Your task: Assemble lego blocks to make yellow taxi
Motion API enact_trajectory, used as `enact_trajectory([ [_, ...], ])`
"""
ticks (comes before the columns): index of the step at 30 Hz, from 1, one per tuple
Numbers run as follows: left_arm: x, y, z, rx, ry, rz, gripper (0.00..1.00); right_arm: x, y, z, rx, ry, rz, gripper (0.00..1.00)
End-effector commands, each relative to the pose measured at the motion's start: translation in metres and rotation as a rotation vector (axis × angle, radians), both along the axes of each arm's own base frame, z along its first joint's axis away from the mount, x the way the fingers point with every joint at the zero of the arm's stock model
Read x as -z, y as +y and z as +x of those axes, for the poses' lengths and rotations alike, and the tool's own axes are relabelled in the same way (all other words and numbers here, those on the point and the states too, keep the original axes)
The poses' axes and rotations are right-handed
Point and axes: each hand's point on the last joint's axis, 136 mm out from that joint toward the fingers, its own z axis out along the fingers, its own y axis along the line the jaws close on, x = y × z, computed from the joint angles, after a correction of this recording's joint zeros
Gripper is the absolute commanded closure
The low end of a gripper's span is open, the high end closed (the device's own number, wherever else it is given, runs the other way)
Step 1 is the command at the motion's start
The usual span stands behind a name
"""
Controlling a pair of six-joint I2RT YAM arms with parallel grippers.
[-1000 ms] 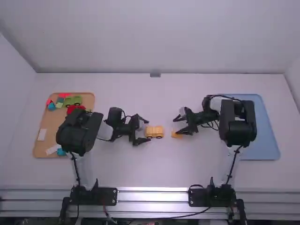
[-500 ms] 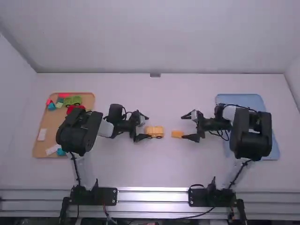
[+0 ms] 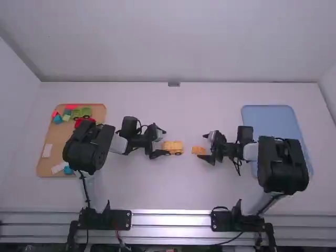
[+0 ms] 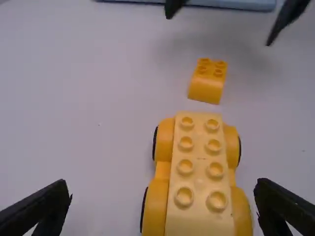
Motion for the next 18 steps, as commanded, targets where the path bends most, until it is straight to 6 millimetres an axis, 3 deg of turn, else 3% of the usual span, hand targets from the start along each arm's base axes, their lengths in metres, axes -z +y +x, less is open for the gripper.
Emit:
enact_trajectory([
  [1, 0.0, 0.0, 0.003, -0.004, 0.003, 0.002, 0.01, 0.009, 0.001, -0.003, 0.028, 0.099, 0.02, 0.01],
  [6, 0.0, -0.001, 0.004, -0.004, 0.003, 0.004, 0.01, 0.031, 0.0, 0.008, -0.001, 0.11, 0.012, 0.01],
  [10, 0.0, -0.001, 0.004, -0.017, 0.031, -0.002, 0.01, 0.041, 0.001, 0.013, -0.025, 0.107, 0.027, 0.07],
  [18, -0.001, -0.001, 0.004, -0.021, 0.039, -0.006, 0.01, 0.048, 0.003, 0.011, -0.067, 0.054, 0.027, 0.38],
])
